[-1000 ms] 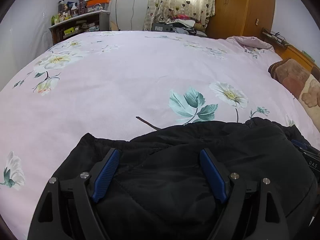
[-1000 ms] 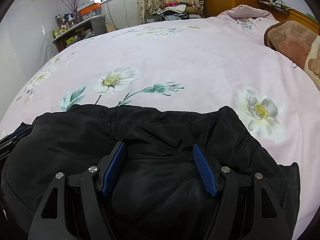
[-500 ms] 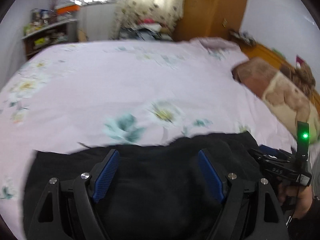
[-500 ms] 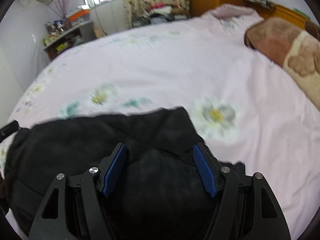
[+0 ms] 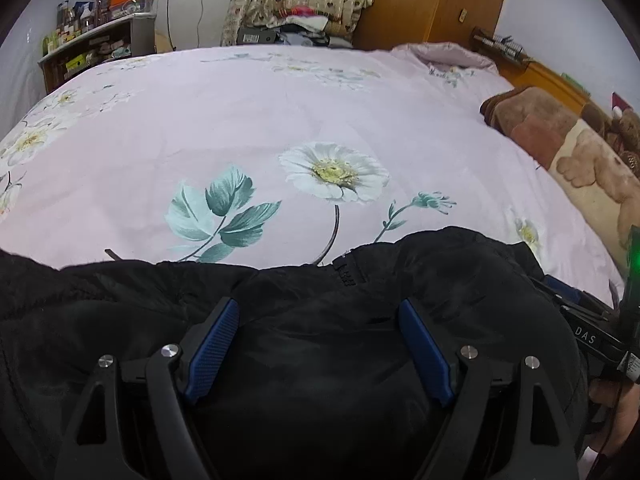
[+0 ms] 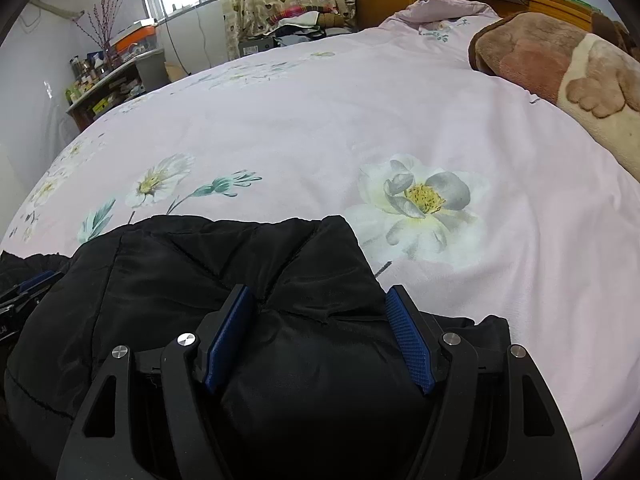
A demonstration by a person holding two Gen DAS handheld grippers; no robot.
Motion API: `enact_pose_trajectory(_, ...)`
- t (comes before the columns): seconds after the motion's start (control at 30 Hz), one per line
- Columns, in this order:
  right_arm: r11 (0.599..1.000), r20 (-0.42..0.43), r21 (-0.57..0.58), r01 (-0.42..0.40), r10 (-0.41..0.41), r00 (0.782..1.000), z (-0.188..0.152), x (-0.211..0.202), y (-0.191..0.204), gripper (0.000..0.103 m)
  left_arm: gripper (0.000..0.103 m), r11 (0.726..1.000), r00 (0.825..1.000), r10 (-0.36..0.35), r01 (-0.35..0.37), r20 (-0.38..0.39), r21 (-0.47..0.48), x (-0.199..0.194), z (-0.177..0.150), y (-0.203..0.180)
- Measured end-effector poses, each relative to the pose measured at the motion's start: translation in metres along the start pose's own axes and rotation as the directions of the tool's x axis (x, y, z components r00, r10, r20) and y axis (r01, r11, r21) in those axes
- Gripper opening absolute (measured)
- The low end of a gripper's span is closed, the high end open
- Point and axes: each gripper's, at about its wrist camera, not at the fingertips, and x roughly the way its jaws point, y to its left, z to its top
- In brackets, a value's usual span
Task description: Fold large clothes
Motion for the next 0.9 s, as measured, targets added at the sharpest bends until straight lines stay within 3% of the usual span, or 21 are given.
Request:
enact_pose_trajectory(0.07, 1.000, -0.024, 0.001, -0.009, 0.009, 1.000, 0.004, -0.001, -0.002, 0.069, 0.082, 1.000, 0.999, 0.010, -0.011, -0.038, -0.011, -0.014, 0.008, 0.001)
enact_pose_trajectory(0.17, 1.000, -0.061, -0.001, -0.011, 0.011, 0.998, 0.010, -0.006, -0.002, 0.069, 0.082, 1.000, 0.998, -0.009, 0.008, 0.065, 0.012, -0.066, 0.012, 0.013)
enact_pose_trajectory(0.23, 1.000, -0.068, -0.011, -0.001, 0.000, 0.998, 0.011, -0.014, -0.002, 0.069, 0.082, 0.999, 0.991, 0.036, -0.039, 0.131, 0.018, -0.096, 0.009, 0.037)
enact_pose_trajectory(0.33, 0.999, -0.040, -0.010, 0.031, -0.031, 0.999, 0.014, -0.037, 0.003, 0.069, 0.082, 0.992, 0.984, 0.116, -0.110, 0.132, -0.057, -0.114, 0.001, 0.087)
enact_pose_trajectory(0.5, 1.000, 0.080, -0.012, -0.016, 0.017, 0.997, 0.003, -0.085, 0.015, 0.069, 0.082, 0.978, 0.988, 0.139, -0.126, 0.073, -0.169, -0.101, -0.026, 0.140)
enact_pose_trajectory(0.63, 0.999, 0.027, -0.039, 0.012, -0.011, 1.000, -0.014, -0.054, 0.015, 0.069, 0.085, 0.967, 0.991, 0.116, -0.099, 0.061, -0.233, -0.074, -0.040, 0.150)
enact_pose_trajectory(0.73, 1.000, 0.034, 0.023, 0.000, -0.001, 0.999, -0.018, -0.037, 0.001, 0.068, 0.088, 0.964, 0.990, 0.118, -0.094, 0.081, -0.249, -0.063, -0.043, 0.151)
enact_pose_trajectory(0.9, 1.000, 0.075, -0.005, 0.030, -0.029, 0.997, -0.027, -0.028, 0.006, 0.068, 0.090, 0.961, 0.984, 0.138, -0.105, 0.112, -0.257, -0.052, -0.051, 0.151)
